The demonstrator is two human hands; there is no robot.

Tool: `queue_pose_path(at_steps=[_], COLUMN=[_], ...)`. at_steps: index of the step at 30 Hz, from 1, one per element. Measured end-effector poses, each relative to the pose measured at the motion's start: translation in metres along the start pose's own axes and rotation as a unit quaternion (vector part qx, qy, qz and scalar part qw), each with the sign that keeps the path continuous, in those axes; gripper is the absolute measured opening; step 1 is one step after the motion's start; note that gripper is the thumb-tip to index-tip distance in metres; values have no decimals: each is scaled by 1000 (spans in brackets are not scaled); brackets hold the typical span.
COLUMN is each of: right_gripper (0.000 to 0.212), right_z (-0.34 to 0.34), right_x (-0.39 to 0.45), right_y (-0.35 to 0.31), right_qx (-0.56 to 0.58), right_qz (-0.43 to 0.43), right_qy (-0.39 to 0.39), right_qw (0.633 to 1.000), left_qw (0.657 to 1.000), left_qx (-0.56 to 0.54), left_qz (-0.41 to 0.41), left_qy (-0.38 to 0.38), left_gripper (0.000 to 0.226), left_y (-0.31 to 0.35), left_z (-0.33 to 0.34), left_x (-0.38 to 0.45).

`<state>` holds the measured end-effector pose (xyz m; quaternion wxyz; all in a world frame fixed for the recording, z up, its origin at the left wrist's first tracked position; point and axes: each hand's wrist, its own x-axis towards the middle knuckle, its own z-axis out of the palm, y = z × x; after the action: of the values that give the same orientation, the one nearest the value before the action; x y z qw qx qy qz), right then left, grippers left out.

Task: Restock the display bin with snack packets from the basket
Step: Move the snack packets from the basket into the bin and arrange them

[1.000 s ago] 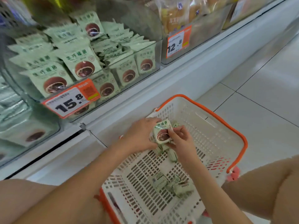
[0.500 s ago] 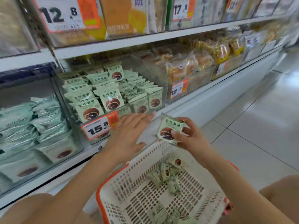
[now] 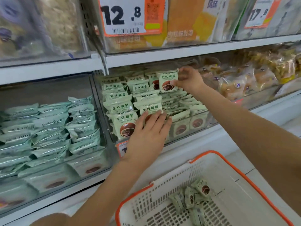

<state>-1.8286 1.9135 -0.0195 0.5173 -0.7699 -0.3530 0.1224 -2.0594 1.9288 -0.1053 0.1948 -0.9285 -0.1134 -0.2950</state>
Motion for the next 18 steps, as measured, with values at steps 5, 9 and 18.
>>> queue_pose_path(at_steps=[5,9,18], right_gripper=[33,42,41], right_z=[24,34,40], right_x=[22,28,19], right_y=[14,21,25], right_qx=[9,-10,-65], right_qz=[14,-12,-19], right_qy=[-53,-15,4], right_qw=[998,1000,998], left_qw=[1000,1000,1000], left_qx=[4,4,7], left_qz=[3,5,-3], left_qy=[9,11,1], left_gripper=[51,50,49], left_y=[2,1,2], left_z=[3,3,1], left_x=[0,-1,0])
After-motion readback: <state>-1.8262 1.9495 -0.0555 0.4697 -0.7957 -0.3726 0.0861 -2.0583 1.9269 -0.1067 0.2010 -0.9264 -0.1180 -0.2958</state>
